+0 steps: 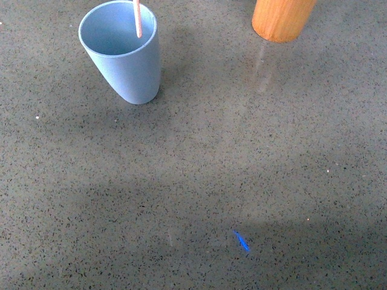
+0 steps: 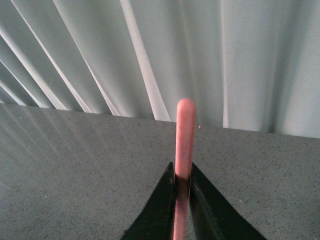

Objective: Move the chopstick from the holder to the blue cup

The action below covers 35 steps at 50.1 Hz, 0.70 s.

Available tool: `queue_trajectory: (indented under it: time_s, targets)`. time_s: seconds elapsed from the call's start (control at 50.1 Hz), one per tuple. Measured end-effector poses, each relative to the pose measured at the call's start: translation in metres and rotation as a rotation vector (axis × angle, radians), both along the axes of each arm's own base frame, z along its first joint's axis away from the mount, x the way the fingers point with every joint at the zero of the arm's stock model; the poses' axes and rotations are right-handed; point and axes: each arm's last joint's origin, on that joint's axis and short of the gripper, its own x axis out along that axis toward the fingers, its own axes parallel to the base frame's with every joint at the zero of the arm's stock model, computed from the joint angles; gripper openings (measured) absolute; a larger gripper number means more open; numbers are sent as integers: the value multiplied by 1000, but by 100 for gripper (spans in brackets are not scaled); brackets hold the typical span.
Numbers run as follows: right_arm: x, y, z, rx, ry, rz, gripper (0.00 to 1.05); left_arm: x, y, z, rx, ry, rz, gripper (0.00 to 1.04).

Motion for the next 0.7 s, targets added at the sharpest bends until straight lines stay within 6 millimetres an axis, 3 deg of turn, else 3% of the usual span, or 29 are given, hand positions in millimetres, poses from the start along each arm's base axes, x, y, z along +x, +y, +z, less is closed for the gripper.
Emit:
queue_trajectory:
  time_s: [0.08,0.339,0.439,0.698]
  targets:
    - [0,2,0,0,6,16,29,0,0,0,0,0,0,98]
    - [0,2,-1,-1,12,16,73,0,0,0,0,0,0,98]
    - [0,1,2,-7,5,17,96,0,0,0,0,0,0,98]
    - [0,-26,49,-59,-135,-99,95,0,0,0,0,0,0,98]
